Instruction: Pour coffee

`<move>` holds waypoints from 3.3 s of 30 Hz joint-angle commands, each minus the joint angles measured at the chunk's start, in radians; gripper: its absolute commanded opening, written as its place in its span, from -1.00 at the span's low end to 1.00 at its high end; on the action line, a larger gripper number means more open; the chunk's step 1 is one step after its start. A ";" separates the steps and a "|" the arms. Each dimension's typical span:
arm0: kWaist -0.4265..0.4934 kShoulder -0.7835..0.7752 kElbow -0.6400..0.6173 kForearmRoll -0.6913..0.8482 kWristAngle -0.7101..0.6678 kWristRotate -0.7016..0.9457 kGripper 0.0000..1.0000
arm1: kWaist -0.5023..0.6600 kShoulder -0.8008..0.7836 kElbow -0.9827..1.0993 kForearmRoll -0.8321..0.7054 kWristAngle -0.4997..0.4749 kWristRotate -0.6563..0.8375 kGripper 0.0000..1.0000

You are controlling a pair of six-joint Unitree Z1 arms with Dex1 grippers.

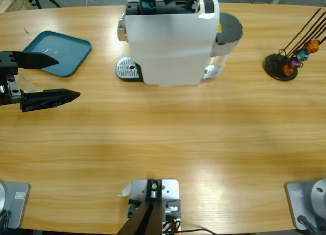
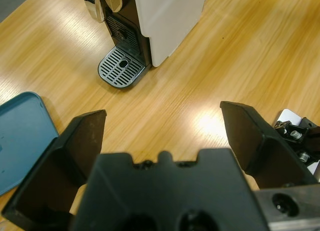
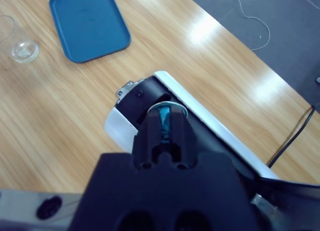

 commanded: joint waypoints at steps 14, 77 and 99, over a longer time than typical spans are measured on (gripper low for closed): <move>-0.007 0.003 0.042 -0.012 0.012 -0.010 0.98 | 0.045 0.080 -0.166 0.221 -0.067 -0.007 0.31; -0.007 0.004 0.054 -0.014 0.014 -0.014 0.98 | 0.042 0.126 -0.187 0.246 -0.083 0.054 -0.60; -0.007 -0.088 0.050 -0.012 0.017 -0.030 1.00 | 0.131 -0.297 0.140 0.307 -0.102 0.557 -1.00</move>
